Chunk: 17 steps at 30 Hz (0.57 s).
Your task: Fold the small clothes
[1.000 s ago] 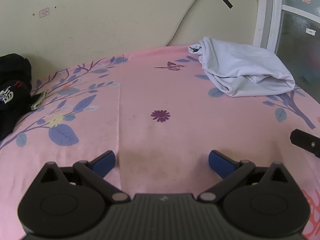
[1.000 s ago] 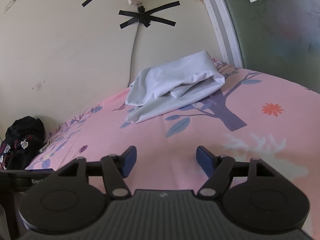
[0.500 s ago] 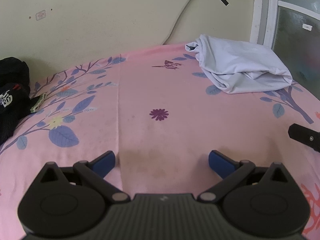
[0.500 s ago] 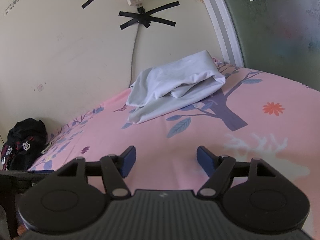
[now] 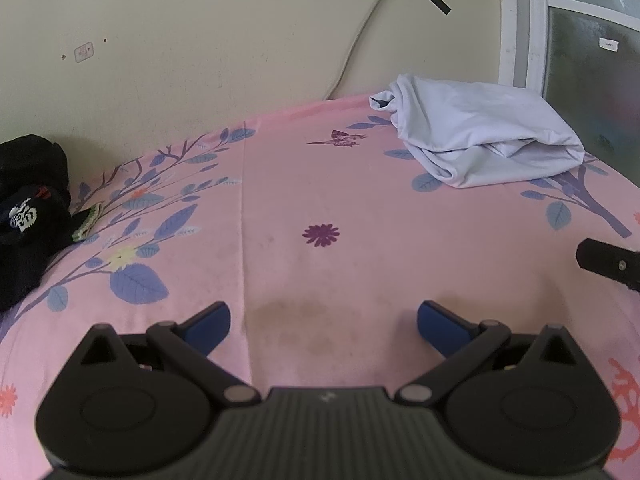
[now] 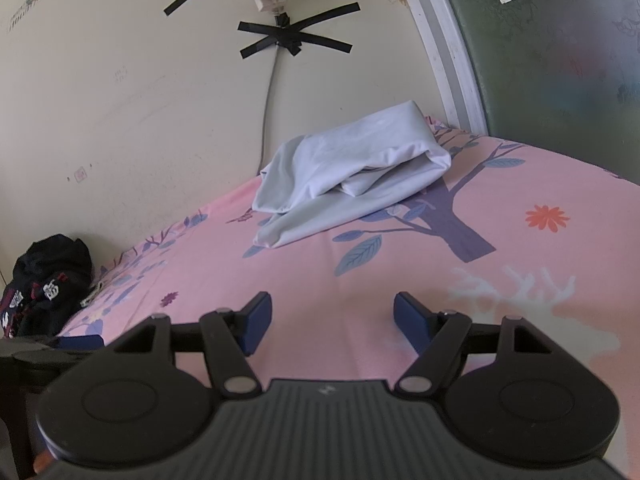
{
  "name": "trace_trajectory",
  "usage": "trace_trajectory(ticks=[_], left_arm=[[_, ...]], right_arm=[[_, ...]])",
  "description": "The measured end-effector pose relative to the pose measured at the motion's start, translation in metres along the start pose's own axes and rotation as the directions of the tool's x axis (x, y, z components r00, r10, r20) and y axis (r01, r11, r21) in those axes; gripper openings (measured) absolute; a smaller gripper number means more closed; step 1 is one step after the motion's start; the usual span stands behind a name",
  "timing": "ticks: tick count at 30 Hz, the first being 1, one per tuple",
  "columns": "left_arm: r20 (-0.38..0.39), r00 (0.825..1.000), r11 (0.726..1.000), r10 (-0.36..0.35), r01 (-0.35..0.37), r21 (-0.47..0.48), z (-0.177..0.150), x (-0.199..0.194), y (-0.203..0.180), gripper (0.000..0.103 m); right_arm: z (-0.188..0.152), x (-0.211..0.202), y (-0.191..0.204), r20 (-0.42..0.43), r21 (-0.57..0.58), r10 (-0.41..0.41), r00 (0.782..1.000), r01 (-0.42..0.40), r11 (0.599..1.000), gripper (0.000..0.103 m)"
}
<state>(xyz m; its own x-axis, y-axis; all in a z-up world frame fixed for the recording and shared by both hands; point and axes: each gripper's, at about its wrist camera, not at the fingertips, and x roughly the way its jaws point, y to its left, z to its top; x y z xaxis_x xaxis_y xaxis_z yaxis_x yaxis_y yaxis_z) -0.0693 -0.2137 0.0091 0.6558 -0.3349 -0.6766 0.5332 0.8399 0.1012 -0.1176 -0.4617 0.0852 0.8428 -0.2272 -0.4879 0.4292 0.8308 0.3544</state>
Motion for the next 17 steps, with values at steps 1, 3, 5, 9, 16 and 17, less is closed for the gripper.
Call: trace_trajectory(ticks=[1,3,5,9,16,17], left_arm=[[0.001,1.0,1.0,0.0,0.0,0.0,-0.0001,-0.0003,-0.0001,0.103],[0.005,1.0,1.0,-0.001,0.001,0.002,-0.0003,-0.0009,-0.0002,0.103],[0.009,1.0,1.0,-0.001,0.001,0.004,-0.0006,-0.0018,-0.0004,0.103],[0.022,1.0,1.0,-0.007,0.007,0.009,-0.0008,-0.0038,-0.0002,0.103],[0.048,0.998,0.999,-0.03,0.029,0.018,-0.0023,-0.0084,0.0,0.103],[0.048,0.998,0.999,-0.028,0.027,0.022,-0.0024,-0.0085,-0.0009,0.103]], right_arm=[[-0.0001,0.0003,0.0001,0.0,-0.001,0.0,1.0,0.0,1.0,0.07],[0.0001,0.0004,-0.0001,0.0,-0.001,-0.001,1.0,0.001,1.0,0.07],[0.0,0.0004,0.0,0.0,-0.001,0.0,1.0,0.0,1.0,0.07],[0.0001,0.0005,-0.0001,0.0,-0.001,0.0,1.0,0.0,1.0,0.07],[0.0001,0.0005,-0.0001,0.0,-0.002,0.0,1.0,0.0,1.0,0.07],[0.0001,0.0005,0.0,0.0,-0.002,0.0,1.0,0.0,1.0,0.07]])
